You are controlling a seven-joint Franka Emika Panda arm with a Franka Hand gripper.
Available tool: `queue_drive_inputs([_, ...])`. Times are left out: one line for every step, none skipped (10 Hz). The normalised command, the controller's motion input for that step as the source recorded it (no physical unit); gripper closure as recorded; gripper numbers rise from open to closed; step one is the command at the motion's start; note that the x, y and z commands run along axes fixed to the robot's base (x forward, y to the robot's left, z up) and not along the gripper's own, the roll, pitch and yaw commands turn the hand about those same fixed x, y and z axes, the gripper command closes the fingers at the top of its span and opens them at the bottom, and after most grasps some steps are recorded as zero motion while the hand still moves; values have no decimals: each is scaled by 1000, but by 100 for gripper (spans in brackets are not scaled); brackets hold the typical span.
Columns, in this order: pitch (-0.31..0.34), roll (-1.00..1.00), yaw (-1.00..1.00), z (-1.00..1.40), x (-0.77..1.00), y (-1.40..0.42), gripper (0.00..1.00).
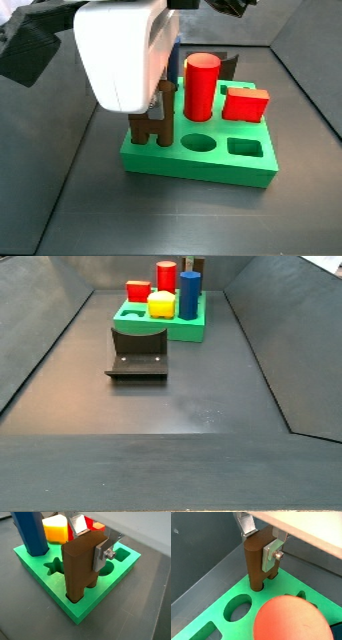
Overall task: Pick up the square-circle object. Move up. Place the square-circle object on the fixture. Regrasp the square-circle object. Move to above the board. Insert the square-circle object.
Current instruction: Insert the square-circle object.
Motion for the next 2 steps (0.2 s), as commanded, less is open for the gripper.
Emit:
queue_drive_inputs([-39, 40, 0, -49, -6, 0, 100])
queue_drive_inputs([0, 0, 0, 0, 0, 0, 100])
